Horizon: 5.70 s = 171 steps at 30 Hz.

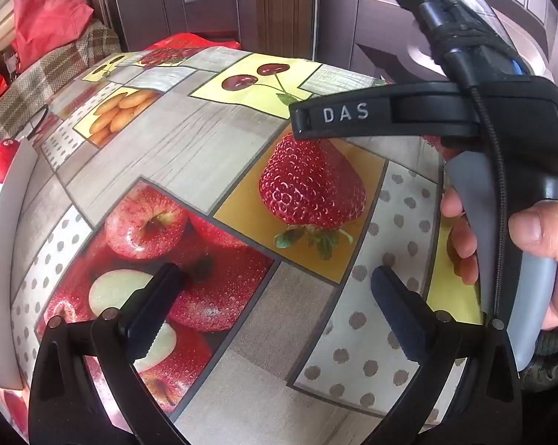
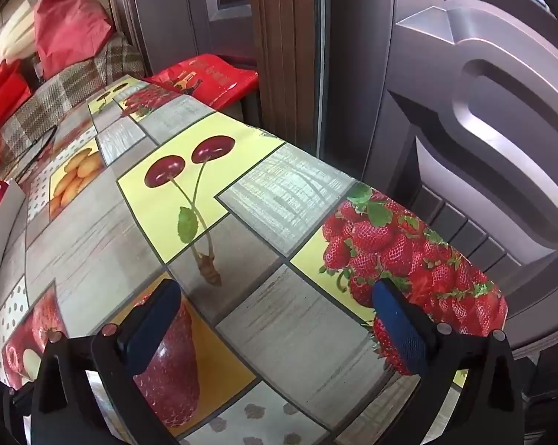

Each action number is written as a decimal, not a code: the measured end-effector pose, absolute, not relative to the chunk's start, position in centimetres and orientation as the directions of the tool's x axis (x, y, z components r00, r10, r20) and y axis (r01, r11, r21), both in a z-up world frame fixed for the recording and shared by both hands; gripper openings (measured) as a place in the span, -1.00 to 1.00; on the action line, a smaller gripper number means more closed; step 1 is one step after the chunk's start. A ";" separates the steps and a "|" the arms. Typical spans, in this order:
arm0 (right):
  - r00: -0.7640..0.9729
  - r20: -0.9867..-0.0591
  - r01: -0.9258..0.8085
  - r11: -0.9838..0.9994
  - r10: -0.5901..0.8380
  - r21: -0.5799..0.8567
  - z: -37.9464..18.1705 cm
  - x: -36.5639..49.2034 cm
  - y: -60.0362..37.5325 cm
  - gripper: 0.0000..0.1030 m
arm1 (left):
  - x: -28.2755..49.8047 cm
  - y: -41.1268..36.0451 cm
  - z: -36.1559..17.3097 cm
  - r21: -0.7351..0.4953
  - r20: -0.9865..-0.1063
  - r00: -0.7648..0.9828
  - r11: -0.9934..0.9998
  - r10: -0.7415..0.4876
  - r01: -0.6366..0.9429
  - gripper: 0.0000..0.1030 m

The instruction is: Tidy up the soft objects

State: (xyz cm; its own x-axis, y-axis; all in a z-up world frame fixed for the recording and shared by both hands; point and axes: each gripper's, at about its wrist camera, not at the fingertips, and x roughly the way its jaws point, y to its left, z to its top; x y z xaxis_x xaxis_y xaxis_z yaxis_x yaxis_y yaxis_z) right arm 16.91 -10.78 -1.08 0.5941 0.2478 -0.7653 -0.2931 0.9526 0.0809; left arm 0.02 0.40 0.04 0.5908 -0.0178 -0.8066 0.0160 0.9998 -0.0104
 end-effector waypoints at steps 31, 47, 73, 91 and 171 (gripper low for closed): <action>0.596 -0.779 -0.298 0.955 0.193 0.008 -1.5 16.8 -9.9 1.00 | -0.2 -0.4 0.1 0.015 -0.807 0.591 1.000 0.002 0.016 0.99; 0.596 -0.780 -0.300 0.954 0.193 0.007 -1.4 16.7 -9.9 1.00 | -0.2 -0.3 0.1 0.015 -0.807 0.591 1.000 0.002 0.016 0.99; 0.595 -0.780 -0.304 0.953 0.194 0.005 -1.5 16.7 -9.8 1.00 | 0.1 -0.2 -0.1 0.013 -0.807 0.590 1.000 0.000 0.019 0.99; 0.595 -0.780 -0.307 0.952 0.195 0.004 -1.6 16.6 -9.4 1.00 | 0.1 -0.2 -0.1 0.013 -0.807 0.590 1.000 0.000 0.019 0.99; 0.308 -0.357 -0.884 0.403 0.882 0.235 5.3 6.8 -12.0 -0.20 | -24.7 12.2 4.7 -0.013 -0.530 0.794 0.933 0.299 -0.360 -0.03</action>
State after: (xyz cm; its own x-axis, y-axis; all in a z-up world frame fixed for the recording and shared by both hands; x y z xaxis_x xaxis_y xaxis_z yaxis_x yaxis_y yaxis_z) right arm 6.83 -11.96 5.28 0.3075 0.8821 -0.3568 -0.8844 0.4033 0.2348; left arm -24.72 12.24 4.70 0.7936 0.2987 -0.5301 -0.3595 0.9330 -0.0126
